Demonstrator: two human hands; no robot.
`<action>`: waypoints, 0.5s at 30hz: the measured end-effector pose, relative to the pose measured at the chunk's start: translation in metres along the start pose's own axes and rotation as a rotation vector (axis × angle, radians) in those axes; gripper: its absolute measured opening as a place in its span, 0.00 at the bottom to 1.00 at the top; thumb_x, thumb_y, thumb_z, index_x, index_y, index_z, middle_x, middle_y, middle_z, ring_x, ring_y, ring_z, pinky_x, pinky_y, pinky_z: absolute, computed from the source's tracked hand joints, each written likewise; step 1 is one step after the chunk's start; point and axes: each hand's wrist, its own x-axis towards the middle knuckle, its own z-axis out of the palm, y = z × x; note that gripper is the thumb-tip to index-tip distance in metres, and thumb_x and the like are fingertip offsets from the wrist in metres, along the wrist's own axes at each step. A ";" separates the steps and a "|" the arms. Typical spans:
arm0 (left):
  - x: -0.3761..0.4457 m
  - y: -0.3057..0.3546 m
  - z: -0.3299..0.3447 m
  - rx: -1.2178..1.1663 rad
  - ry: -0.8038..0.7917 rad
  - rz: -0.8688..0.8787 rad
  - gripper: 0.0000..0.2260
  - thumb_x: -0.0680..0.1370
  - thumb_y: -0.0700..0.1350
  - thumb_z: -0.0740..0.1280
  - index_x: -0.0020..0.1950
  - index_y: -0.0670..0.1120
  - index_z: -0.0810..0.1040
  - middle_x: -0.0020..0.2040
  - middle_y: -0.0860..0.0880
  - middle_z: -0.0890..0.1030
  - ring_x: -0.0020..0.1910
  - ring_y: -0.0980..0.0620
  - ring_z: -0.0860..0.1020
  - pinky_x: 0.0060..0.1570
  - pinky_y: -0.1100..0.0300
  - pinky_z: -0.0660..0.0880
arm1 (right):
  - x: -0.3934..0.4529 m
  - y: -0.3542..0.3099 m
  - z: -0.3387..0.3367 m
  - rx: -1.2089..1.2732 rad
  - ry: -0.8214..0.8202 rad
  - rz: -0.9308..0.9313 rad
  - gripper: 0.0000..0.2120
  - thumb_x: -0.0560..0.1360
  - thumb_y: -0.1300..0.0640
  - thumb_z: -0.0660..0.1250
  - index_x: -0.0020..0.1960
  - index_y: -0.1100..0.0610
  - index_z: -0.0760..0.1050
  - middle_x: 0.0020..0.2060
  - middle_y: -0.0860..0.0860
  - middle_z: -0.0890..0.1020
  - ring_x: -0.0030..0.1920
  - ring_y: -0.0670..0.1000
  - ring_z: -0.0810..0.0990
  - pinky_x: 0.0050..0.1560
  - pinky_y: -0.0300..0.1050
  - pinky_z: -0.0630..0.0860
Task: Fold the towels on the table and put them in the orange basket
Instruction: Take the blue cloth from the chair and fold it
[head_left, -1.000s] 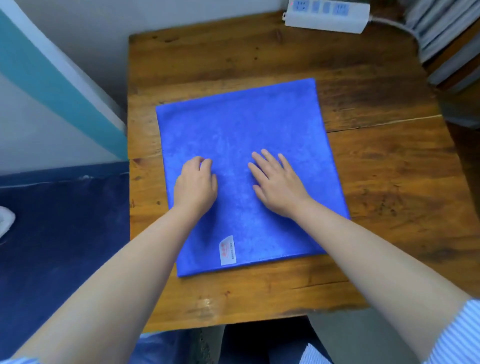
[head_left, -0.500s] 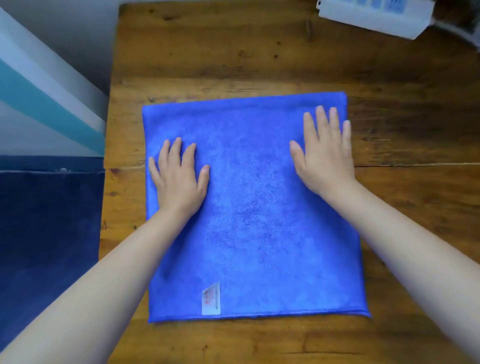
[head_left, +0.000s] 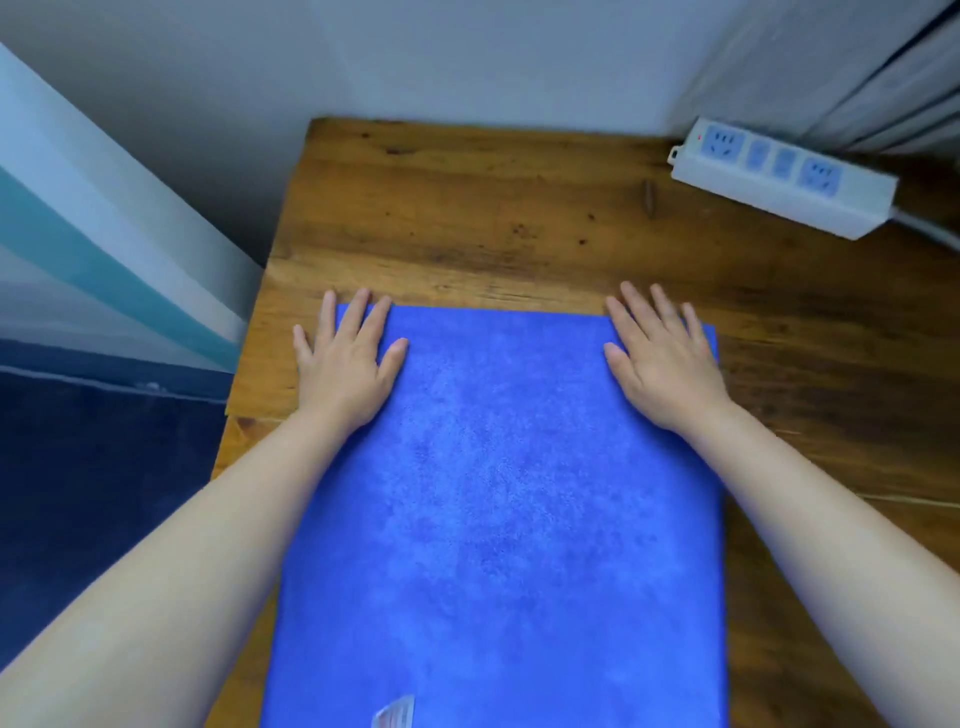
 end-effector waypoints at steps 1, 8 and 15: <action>0.003 0.000 -0.003 -0.009 0.001 -0.007 0.22 0.80 0.52 0.53 0.74 0.52 0.56 0.77 0.52 0.53 0.76 0.47 0.46 0.70 0.39 0.45 | 0.001 0.004 -0.005 0.020 0.000 0.002 0.25 0.79 0.53 0.52 0.74 0.54 0.52 0.76 0.49 0.52 0.75 0.51 0.47 0.73 0.50 0.44; 0.012 0.021 -0.023 0.112 0.117 0.001 0.20 0.73 0.38 0.59 0.65 0.43 0.70 0.59 0.40 0.74 0.63 0.40 0.67 0.71 0.44 0.50 | 0.003 -0.004 -0.037 -0.281 0.081 0.146 0.20 0.70 0.65 0.61 0.62 0.58 0.68 0.52 0.57 0.77 0.54 0.59 0.73 0.47 0.48 0.60; -0.008 0.015 -0.037 0.209 0.220 0.119 0.13 0.74 0.36 0.60 0.57 0.39 0.76 0.53 0.36 0.74 0.57 0.38 0.69 0.57 0.50 0.62 | -0.030 -0.005 -0.044 -0.176 0.296 0.192 0.07 0.69 0.68 0.60 0.44 0.63 0.74 0.44 0.60 0.77 0.50 0.61 0.71 0.55 0.53 0.61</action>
